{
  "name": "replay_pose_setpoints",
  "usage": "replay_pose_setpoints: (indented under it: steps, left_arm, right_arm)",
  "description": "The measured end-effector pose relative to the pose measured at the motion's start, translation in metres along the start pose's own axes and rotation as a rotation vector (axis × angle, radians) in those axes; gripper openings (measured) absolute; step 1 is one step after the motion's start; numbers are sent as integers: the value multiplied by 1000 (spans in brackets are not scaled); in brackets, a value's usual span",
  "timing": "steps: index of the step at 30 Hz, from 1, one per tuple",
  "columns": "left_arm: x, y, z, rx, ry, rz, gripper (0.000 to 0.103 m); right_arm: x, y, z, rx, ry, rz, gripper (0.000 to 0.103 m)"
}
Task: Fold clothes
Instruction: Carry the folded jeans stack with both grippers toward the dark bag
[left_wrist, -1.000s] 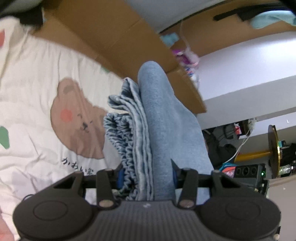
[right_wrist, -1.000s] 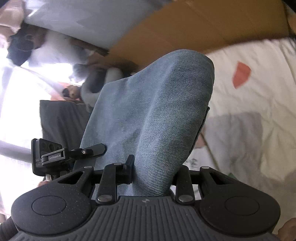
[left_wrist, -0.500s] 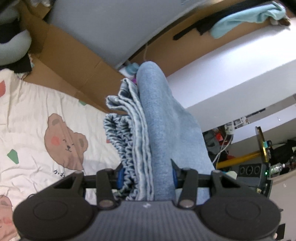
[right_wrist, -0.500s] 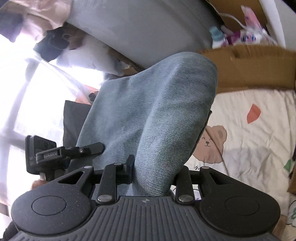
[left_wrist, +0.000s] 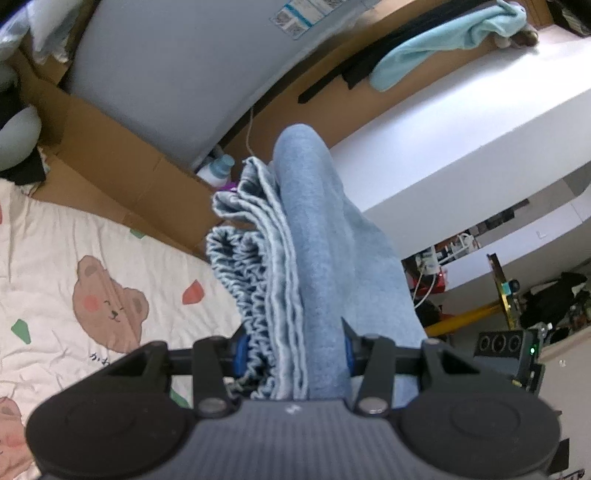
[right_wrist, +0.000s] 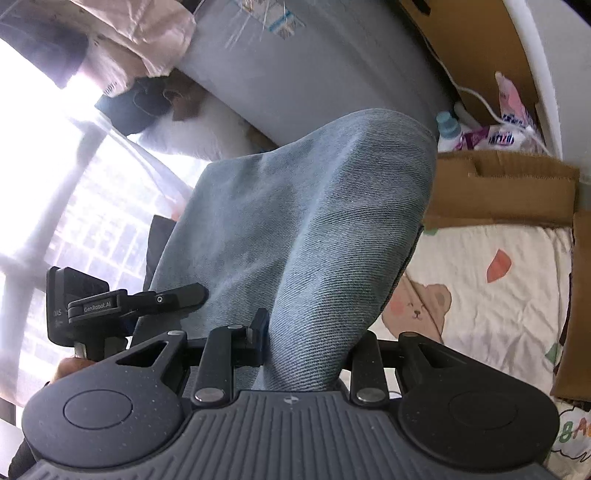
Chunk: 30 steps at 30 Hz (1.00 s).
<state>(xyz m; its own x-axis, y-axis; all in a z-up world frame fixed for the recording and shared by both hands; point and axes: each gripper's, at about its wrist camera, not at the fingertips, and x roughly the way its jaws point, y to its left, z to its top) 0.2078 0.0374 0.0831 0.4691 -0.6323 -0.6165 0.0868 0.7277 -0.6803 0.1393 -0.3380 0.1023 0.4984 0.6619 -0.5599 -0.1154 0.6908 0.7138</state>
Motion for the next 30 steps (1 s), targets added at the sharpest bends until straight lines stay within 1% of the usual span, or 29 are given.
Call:
replay_pose_setpoints:
  steps: [3, 7, 13, 20, 25, 30]
  left_arm:
    - [9, -16, 4, 17, -5, 3, 48]
    - [33, -36, 5, 16, 0, -30, 48]
    - [76, -71, 2, 37, 37, -80, 48]
    - [120, -110, -10, 62, 78, -107, 48]
    - [146, -133, -23, 60, 91, -134, 48]
    - [171, -151, -40, 61, 96, -150, 48]
  right_arm:
    - [-13, -4, 8, 1, -11, -6, 29]
    - [-40, -15, 23, 1, -28, -37, 29]
    - [-91, -39, 37, 0, -74, -103, 29]
    - [-140, -78, 37, 30, -127, -147, 29]
    - [-173, -108, 33, 43, -162, -168, 29]
    - [-195, -141, 31, 56, -184, -175, 29]
